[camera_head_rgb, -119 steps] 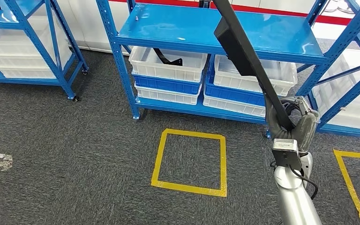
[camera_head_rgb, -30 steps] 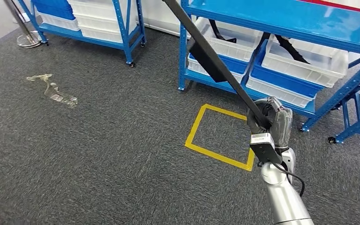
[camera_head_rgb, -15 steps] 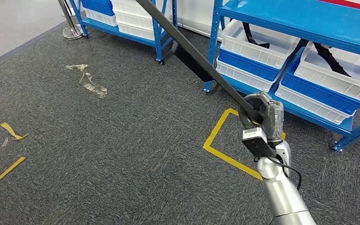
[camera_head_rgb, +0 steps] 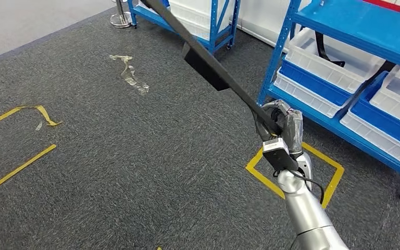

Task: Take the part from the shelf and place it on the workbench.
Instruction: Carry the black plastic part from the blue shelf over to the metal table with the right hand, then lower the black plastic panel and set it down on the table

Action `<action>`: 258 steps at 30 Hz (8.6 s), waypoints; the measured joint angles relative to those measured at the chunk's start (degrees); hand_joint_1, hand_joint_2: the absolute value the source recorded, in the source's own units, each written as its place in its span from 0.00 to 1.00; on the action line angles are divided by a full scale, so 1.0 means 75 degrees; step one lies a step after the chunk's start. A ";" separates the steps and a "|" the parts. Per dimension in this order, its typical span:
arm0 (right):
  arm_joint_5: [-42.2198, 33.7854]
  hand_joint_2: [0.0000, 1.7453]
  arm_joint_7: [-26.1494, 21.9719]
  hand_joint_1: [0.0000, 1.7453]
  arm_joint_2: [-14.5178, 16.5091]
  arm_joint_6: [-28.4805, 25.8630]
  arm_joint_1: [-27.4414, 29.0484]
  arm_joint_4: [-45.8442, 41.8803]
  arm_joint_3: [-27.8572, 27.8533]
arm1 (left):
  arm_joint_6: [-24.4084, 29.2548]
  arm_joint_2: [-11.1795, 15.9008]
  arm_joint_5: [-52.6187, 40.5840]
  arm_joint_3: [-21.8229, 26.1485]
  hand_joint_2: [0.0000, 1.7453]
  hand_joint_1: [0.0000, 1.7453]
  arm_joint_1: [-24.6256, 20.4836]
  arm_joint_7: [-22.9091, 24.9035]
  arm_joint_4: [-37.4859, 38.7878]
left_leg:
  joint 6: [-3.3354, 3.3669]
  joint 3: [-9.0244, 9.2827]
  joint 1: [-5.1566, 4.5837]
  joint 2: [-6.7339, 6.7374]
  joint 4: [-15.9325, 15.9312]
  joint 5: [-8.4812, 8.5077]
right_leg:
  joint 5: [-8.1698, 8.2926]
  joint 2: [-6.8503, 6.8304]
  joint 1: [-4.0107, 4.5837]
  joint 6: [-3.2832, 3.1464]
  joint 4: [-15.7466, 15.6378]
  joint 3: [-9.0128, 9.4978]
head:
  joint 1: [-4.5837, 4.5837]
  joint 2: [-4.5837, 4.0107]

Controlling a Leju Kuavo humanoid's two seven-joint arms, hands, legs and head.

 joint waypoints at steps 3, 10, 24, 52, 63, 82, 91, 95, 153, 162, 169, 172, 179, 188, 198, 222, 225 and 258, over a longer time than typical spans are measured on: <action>-0.0050 1.00 -0.0035 1.00 -0.0028 -0.0001 -0.0001 0.0101 0.0020 | 0.0034 0.0009 0.0029 0.0002 1.00 0.00 -0.0016 0.0031 0.0001 | 0.0074 -0.0021 0.0028 -0.0293 -0.0012 0.0046 | -0.0542 0.0511 -0.0034 -0.0044 0.1434 -0.0690 | 0.0026 0.0000; -0.0256 1.00 -0.0155 1.00 -0.0047 -0.0004 -0.0185 0.0311 0.0064 | 0.0114 0.0028 0.0081 0.0008 1.00 0.00 -0.0002 0.0074 0.0001 | -0.0092 -0.0094 0.0040 -0.0985 0.0073 0.0093 | 0.0283 0.0973 -0.0168 0.0215 -0.0358 0.0125 | 0.0023 0.0000; -0.0393 1.00 -0.0301 1.00 -0.0055 -0.0163 -0.0244 0.0358 0.0102 | 0.0202 0.0085 0.0031 -0.0001 1.00 0.00 -0.0053 0.0095 0.0006 | -0.0341 -0.0186 0.0067 0.0413 0.0570 -0.0200 | 0.0308 -0.0190 -0.0041 -0.0139 -0.0414 0.0175 | -0.0100 0.0000; 0.0051 1.00 0.0083 1.00 -0.0644 -0.0170 0.1187 -0.1034 -0.0634 | 0.1179 0.0758 0.1195 0.0447 1.00 0.00 0.0130 0.0225 0.0124 | -0.0318 -0.0977 0.0058 -0.0122 0.1970 -0.0816 | 0.0398 0.0130 -0.0053 -0.0226 -0.0394 0.0043 | -0.0071 0.0000; 0.0253 1.00 0.0122 1.00 -0.0413 -0.0075 0.1271 -0.1158 -0.0694 | 0.1333 0.0834 0.1360 0.0570 1.00 0.00 0.0163 0.0196 0.0162 | 0.0061 0.0036 0.0041 -0.0061 0.0091 -0.0081 | -0.0260 0.0319 -0.0005 -0.0010 0.0679 -0.0321 | 0.0005 0.0000; 0.0083 1.00 -0.0218 1.00 -0.0001 0.0170 0.0757 -0.0973 -0.0526 | 0.1460 0.0702 0.1666 0.0592 1.00 0.00 0.0280 0.0525 0.0206 | -0.0356 -0.1097 0.0102 -0.0164 0.2115 -0.0833 | 0.0384 0.0133 -0.0095 -0.0199 -0.0421 0.0090 | -0.0073 0.0000; 0.0551 1.00 0.0113 1.00 0.0109 0.0176 -0.0229 -0.1005 0.0229 | 0.1497 0.0654 0.1818 0.0584 1.00 0.00 0.0222 0.0683 0.0205 | -0.0059 -0.0112 0.0015 0.0157 0.0144 -0.0009 | 0.0157 -0.0232 0.0009 0.0051 -0.0262 0.0136 | -0.0010 0.0000; 0.0605 1.00 0.0181 1.00 0.0068 0.0179 -0.0448 -0.1021 0.0459 | 0.1478 0.0640 0.1826 0.0576 1.00 0.00 0.0181 0.0670 0.0205 | 0.0068 -0.0096 0.0072 -0.0285 0.0114 0.0049 | -0.0513 0.0511 -0.0052 0.0022 0.1443 -0.0693 | 0.0028 0.0000; 0.1655 1.00 0.1565 1.00 0.1518 0.1108 -0.1995 -0.1364 0.2629 | 0.0292 0.0707 0.1392 -0.0423 1.00 0.00 -0.0025 0.0088 0.0203 | -0.0083 -0.0158 0.0110 0.0025 0.0153 0.0053 | 0.0047 -0.0116 0.0035 0.0033 -0.0074 0.0043 | 0.0000 0.0000; 0.1749 1.00 0.1676 1.00 0.1636 0.1296 -0.2387 -0.0959 0.2363 | 0.0219 0.0670 0.1545 -0.0462 1.00 0.00 -0.0042 0.0171 0.0200 | -0.0058 -0.0198 0.0127 -0.0967 0.0169 0.0119 | 0.0225 0.0961 -0.0088 0.0193 0.0061 -0.0208 | 0.0044 0.0000; 0.1602 1.00 0.1697 1.00 0.1746 0.1426 -0.2624 -0.0879 0.2187 | 0.0218 0.0625 0.1499 -0.0577 1.00 0.00 0.0015 0.0151 0.0201 | -0.0321 -0.0576 0.0119 -0.0564 0.0709 -0.0184 | 0.0458 0.0754 -0.0136 -0.0159 -0.0412 0.0043 | -0.0040 0.0000; 0.1487 1.00 0.1697 1.00 0.1698 0.1462 -0.2642 -0.0861 0.2069 | 0.0205 0.0619 0.1483 -0.0616 1.00 0.00 -0.0029 0.0131 0.0200 | -0.0388 -0.1188 0.0139 -0.0206 0.2050 -0.0749 | 0.0442 0.0554 -0.0089 -0.0227 -0.0410 0.0043 | -0.0076 0.0000; 0.1260 1.00 0.1552 1.00 0.1604 0.1529 -0.2729 -0.0763 0.1805 | 0.0178 0.0621 0.1443 -0.0710 1.00 0.00 -0.0063 0.0123 0.0200 | -0.0337 -0.0170 0.0173 -0.0042 0.0248 -0.0042 | 0.0398 0.0401 0.0018 -0.0141 -0.0374 0.0003 | -0.0074 0.0000; 0.1261 1.00 0.1443 1.00 0.1575 0.1564 -0.2819 -0.0470 0.1762 | 0.0145 0.0606 0.1518 -0.0788 1.00 0.00 -0.0070 0.0111 0.0200 | -0.0214 -0.0151 0.0107 -0.0110 0.0207 -0.0032 | 0.0441 0.0353 0.0019 -0.0119 -0.0486 0.0051 | -0.0070 0.0000; 0.1385 1.00 0.1440 1.00 0.1711 0.1698 -0.2870 -0.0312 0.1809 | 0.0127 0.0620 0.1572 -0.0796 1.00 0.00 -0.0077 0.0088 0.0199 | 0.0078 0.0003 0.0129 -0.0171 -0.0062 0.0101 | 0.0274 0.0428 -0.0032 0.0092 -0.0142 -0.0115 | -0.0068 0.0000; 0.1419 1.00 0.1474 1.00 0.1610 0.1723 -0.2779 -0.0255 0.1811 | 0.0118 0.0694 0.1569 -0.0909 1.00 0.00 -0.0074 0.0115 0.0203 | -0.0314 -0.0453 0.0190 0.0181 0.0640 0.0043 | 0.0212 0.0004 -0.0060 -0.0120 -0.0323 0.0168 | -0.0148 0.0000; 0.1306 1.00 0.1462 1.00 0.1598 0.1730 -0.2784 -0.0255 0.1800 | 0.0130 0.0688 0.1575 -0.0946 1.00 0.00 -0.0082 0.0115 0.0202 | -0.0232 -0.0313 0.0077 0.0283 0.0292 0.0042 | 0.0181 -0.0139 0.0023 -0.0037 -0.0356 0.0180 | -0.0143 0.0000; 0.0923 1.00 0.1311 1.00 0.1354 0.1643 -0.2853 -0.0323 0.1399 | -0.0023 0.0673 0.1687 -0.1133 1.00 0.00 -0.0059 -0.0053 0.0198 | 0.0023 -0.0158 0.0005 -0.0084 0.0059 0.0002 | -0.0115 0.0575 -0.0040 0.0124 -0.0145 0.0746 | -0.0100 0.0000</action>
